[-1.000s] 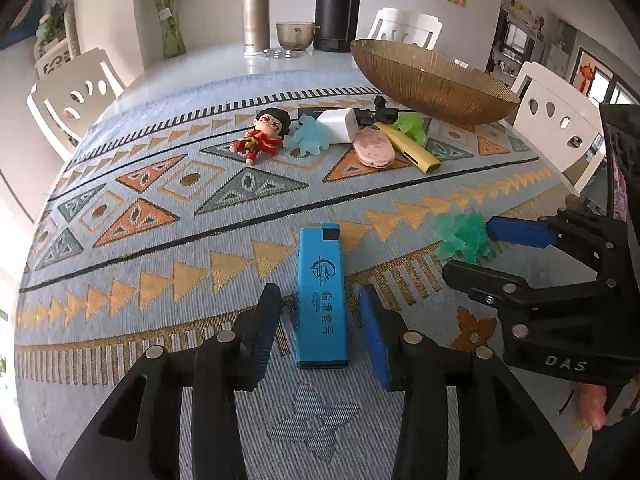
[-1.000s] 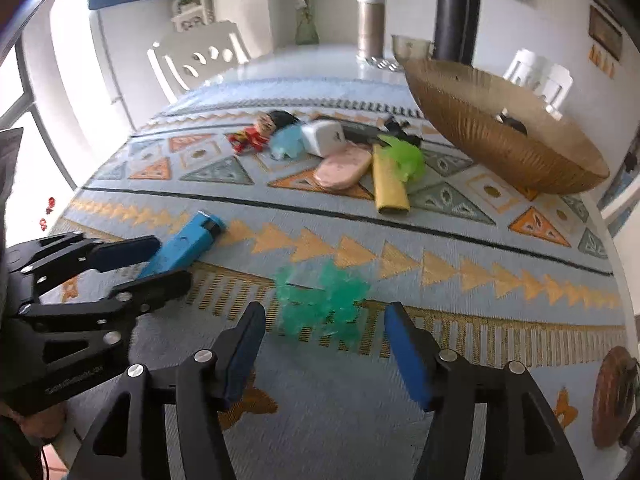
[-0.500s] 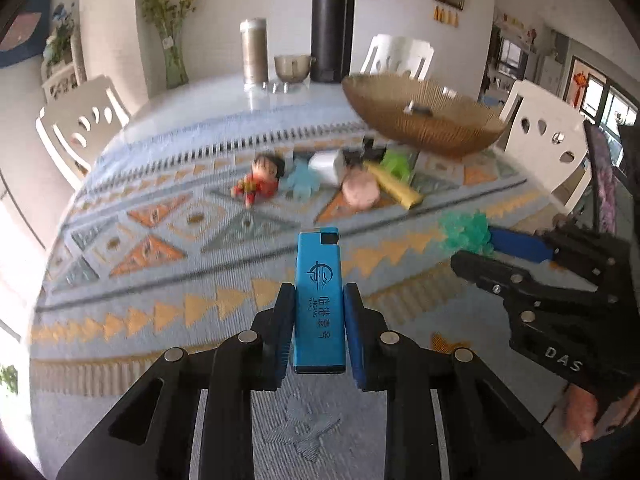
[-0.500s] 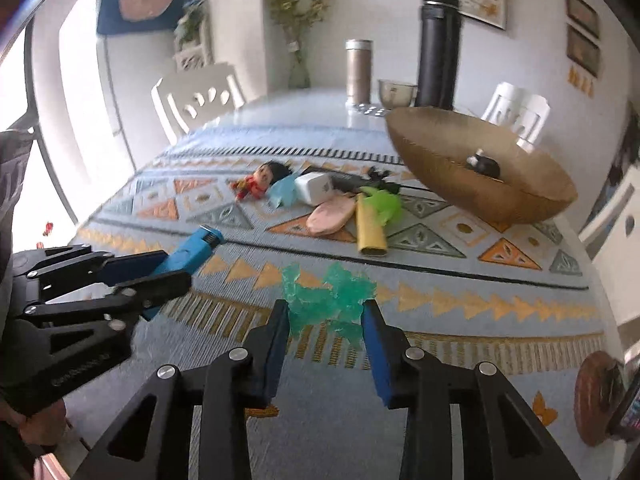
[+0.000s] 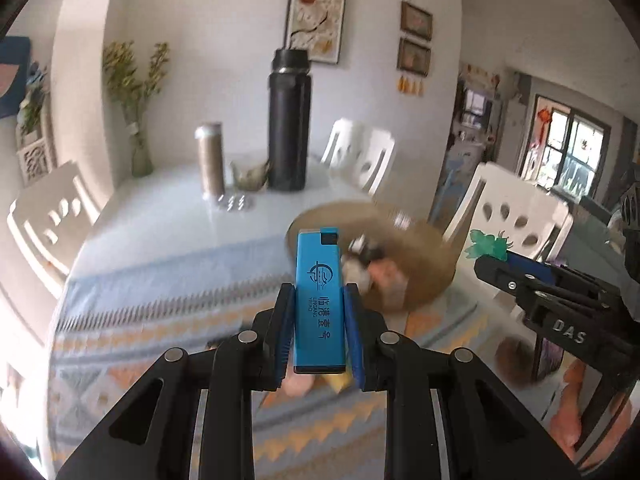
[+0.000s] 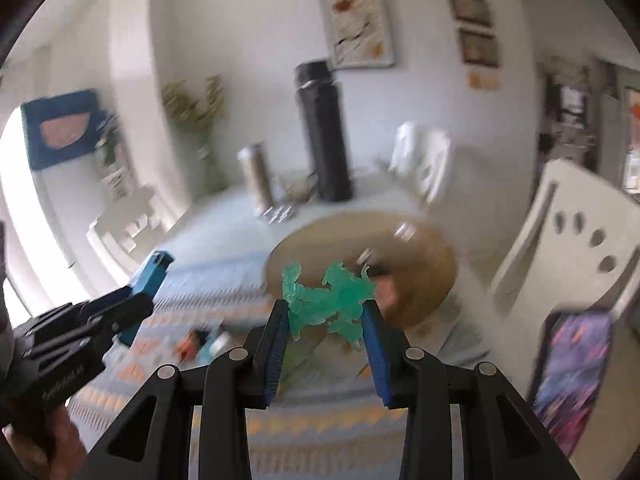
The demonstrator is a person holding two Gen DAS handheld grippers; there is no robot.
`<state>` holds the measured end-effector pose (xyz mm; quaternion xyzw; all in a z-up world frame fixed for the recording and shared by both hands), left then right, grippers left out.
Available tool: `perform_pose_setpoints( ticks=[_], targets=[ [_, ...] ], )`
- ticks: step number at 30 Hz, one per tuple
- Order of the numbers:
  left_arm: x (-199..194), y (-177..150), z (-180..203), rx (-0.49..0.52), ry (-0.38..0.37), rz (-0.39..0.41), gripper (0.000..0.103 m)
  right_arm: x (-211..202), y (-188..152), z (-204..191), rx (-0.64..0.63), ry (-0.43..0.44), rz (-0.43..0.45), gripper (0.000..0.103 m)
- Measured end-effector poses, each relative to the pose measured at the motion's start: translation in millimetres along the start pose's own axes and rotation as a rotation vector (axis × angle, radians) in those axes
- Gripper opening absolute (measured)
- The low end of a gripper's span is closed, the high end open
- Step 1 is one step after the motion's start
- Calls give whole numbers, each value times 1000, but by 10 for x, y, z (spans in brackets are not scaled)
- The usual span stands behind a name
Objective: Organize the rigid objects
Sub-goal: 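Carry the blue lighter and green toy over the golden bowl with both grippers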
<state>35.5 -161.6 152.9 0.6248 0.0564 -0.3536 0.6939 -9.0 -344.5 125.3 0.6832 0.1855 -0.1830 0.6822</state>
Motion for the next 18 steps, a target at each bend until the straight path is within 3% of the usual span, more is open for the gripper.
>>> perform_pose_setpoints(
  ticks=[8, 18],
  targets=[
    [761, 196, 203, -14, -46, -65, 21, 556, 262, 334, 134, -78, -69, 36],
    [1437, -77, 251, -16, -65, -189, 21, 1237, -47, 726, 200, -146, -209, 36]
  ],
)
Point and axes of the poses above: each gripper's, at about its wrist camera, not at the fingertips, and x roughly the way its jaws point, z to its right, y to its top, the point moved 2 cm from there along x, roughly the way its jaws point, and after that the axes turned 10 degrees about -x, right-handed, at the moved point
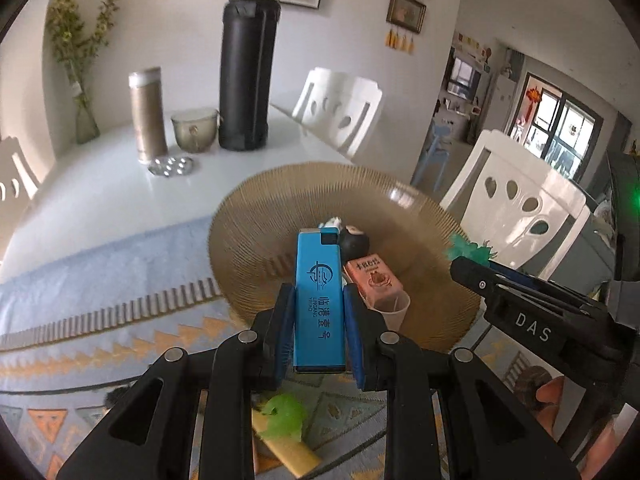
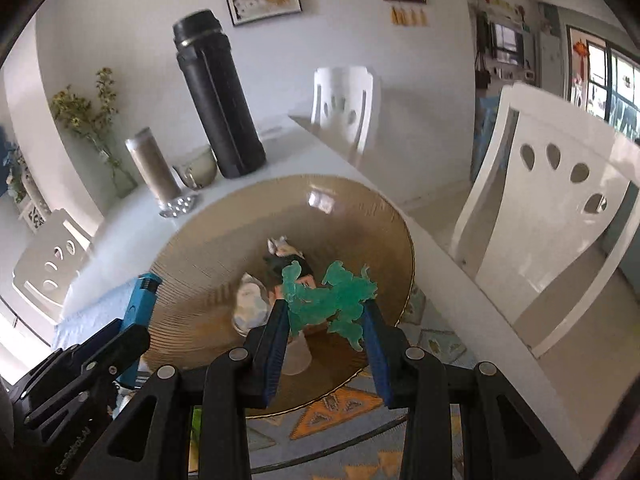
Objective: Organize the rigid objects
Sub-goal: 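Carry the blue lighter and green toy over the golden bowl with both grippers, then open both grippers to drop the lighter and green toy into the bowl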
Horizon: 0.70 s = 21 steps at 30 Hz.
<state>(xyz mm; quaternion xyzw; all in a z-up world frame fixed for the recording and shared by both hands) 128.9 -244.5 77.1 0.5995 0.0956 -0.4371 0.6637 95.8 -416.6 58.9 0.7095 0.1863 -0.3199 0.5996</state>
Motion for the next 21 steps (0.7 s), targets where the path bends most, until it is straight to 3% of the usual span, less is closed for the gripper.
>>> perform_pose_setpoints(
  ticks=[4, 5, 6, 7, 8, 11, 15, 18, 21],
  targets=[
    [126, -3, -29, -20, -14, -30, 22, 123, -20, 17, -11, -29, -21, 36],
    [121, 8, -52, -30, -26, -34, 28, 138, -21, 20, -11, -33, -27, 37],
    [101, 25, -75, -40, -36, -39, 41, 145, -16, 22, -8, -35, -34, 43],
    [35, 48, -119, -58, -44, -39, 44, 128, -6, 20, -2, -39, -39, 51],
    [-17, 77, -157, -69, -46, -29, 44, 94, 5, 26, 3, -45, -33, 52],
    [-367, 175, -275, -88, -24, 26, 47, -186, 54, -37, -3, -32, 24, 53],
    [-995, 210, -469, -133, -9, 124, 70, -681, 32, -211, -24, 51, 96, 65],
    [-1425, 21, -617, -128, 64, 166, 70, -953, -186, -432, -93, 124, 112, 73],
    [-1685, -379, -851, -164, 155, 165, 75, -1033, -602, -680, -163, 178, 86, 84]
  ],
)
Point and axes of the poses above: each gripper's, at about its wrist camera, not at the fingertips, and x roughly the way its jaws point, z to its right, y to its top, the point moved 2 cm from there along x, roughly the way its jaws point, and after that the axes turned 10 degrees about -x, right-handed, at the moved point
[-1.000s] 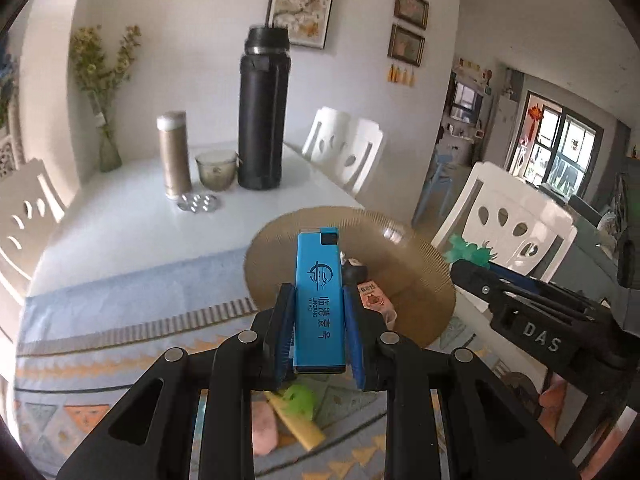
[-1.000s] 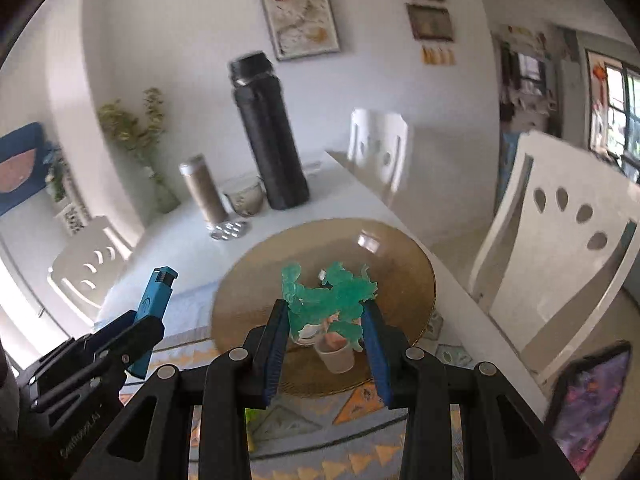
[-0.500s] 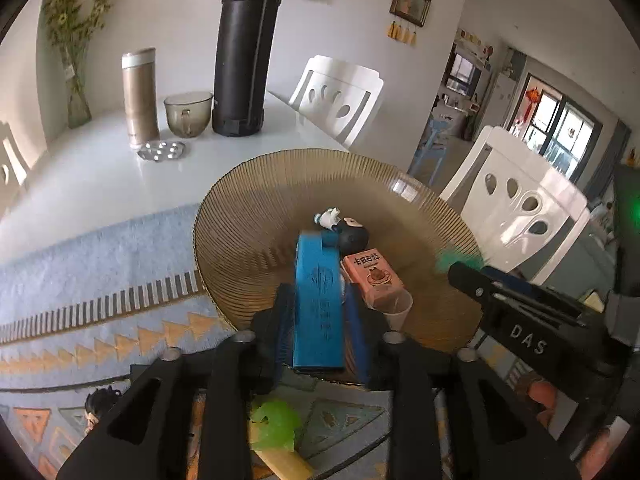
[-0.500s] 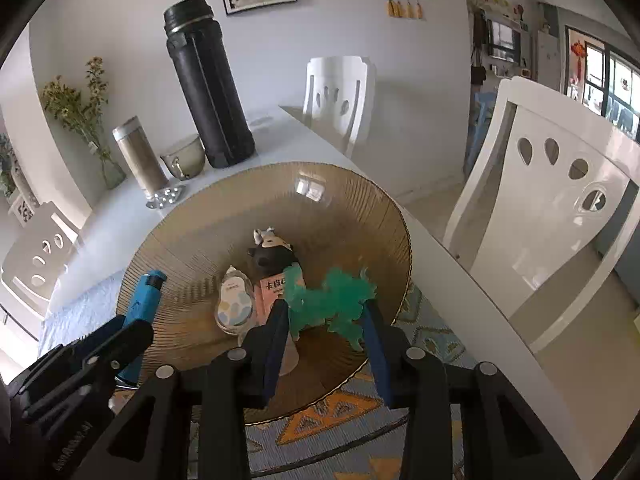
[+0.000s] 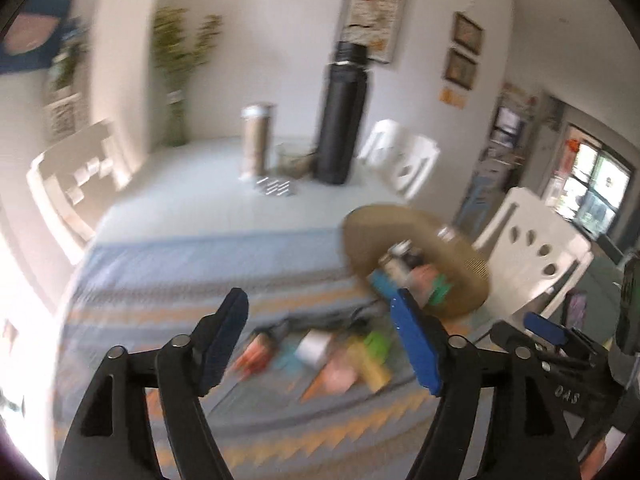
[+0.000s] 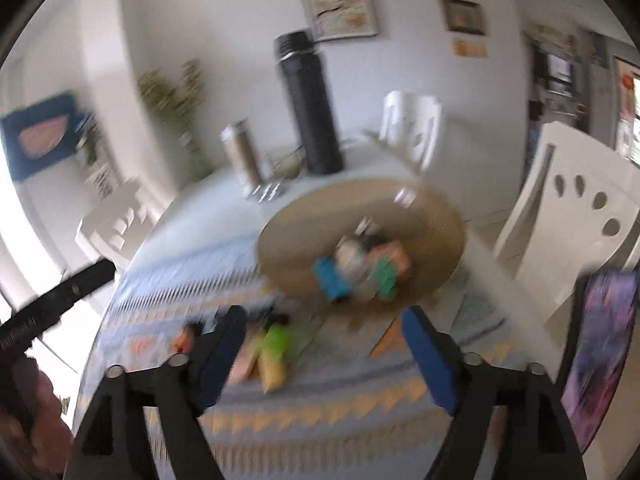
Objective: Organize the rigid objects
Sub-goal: 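Open both grippers to drop the lighter and green toy into the bowl, then move both grippers back over the remaining items on the table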
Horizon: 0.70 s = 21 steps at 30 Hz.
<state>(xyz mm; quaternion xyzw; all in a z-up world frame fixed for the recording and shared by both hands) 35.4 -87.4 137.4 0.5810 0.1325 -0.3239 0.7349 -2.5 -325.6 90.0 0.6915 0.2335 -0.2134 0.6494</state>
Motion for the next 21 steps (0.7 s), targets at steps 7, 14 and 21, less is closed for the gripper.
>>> perform_pose_setpoints(
  ticks=[7, 14, 21],
  targets=[
    [-49, -1013, -716, -80, 188, -64, 75, 290, -825, -448, -128, -16, -42, 84],
    [-125, -1293, -881, -136, 233, 8, 76, 173, -878, -576, -199, -30, 14, 89],
    [5, -1317, -920, -129, 222, -85, 77, 187, -885, -496, -161, -55, 9, 89]
  ],
)
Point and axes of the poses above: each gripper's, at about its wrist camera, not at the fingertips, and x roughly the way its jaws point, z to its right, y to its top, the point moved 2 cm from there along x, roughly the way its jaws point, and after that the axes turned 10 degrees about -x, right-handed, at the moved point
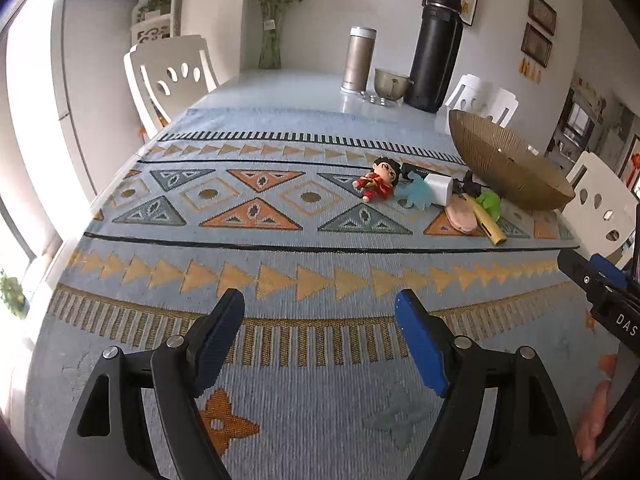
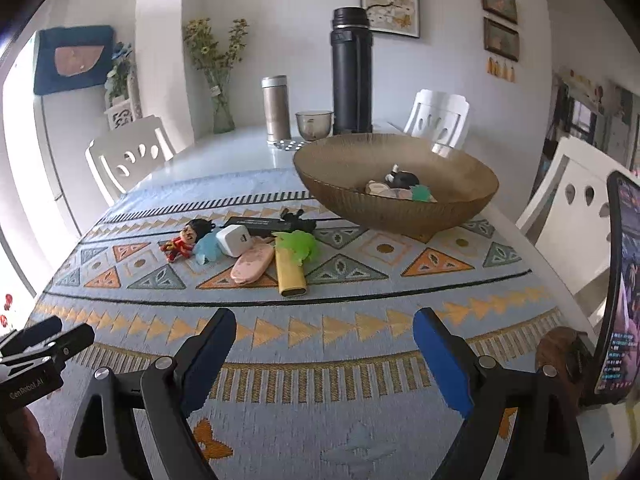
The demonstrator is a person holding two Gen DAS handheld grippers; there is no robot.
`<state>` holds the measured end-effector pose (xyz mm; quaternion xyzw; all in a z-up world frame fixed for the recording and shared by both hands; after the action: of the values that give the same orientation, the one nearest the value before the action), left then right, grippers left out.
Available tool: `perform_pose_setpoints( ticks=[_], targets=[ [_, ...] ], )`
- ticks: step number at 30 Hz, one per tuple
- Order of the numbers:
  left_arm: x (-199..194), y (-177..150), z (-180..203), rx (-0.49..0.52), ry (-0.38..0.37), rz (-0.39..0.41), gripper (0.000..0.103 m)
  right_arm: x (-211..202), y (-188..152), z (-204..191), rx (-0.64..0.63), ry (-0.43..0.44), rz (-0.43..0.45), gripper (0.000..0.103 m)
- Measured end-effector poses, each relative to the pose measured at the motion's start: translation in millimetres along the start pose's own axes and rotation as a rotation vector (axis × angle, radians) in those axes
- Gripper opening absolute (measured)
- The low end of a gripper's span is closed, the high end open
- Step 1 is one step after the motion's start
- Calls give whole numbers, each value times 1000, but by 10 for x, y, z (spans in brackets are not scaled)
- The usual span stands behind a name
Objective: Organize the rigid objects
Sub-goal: 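Move both grippers back over the remaining items on the table, then grasp the red-clad boy figurine with the left gripper while the right grasps the yellow lighter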
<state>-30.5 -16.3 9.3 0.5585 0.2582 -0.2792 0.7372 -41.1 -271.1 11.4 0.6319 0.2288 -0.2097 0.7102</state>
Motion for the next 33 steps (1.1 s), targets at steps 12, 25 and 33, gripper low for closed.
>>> perform_pose_setpoints(
  ticks=[12, 25, 33],
  targets=[
    [-51, -6, -26, -22, -31, 17, 77, 67, -33, 224, 127, 59, -24, 90],
    [-29, 513, 240, 163, -44, -86, 75, 276, 64, 193, 102, 204, -211, 91],
    [697, 1072, 508, 209, -143, -158, 69, 683, 472, 17, -80, 163, -189, 84]
  ],
)
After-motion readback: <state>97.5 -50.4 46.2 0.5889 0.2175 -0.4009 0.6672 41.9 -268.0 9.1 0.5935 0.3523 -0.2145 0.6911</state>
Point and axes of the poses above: each gripper's, at about its wrist camera, not at the fingertips, and x roughly the way its jaws point, z to its right, y to its top, the point moved 2 cm from there along x, roughly the way its jaws point, and after that the axes turned 10 degrees about -x, right-handed, at the moved point
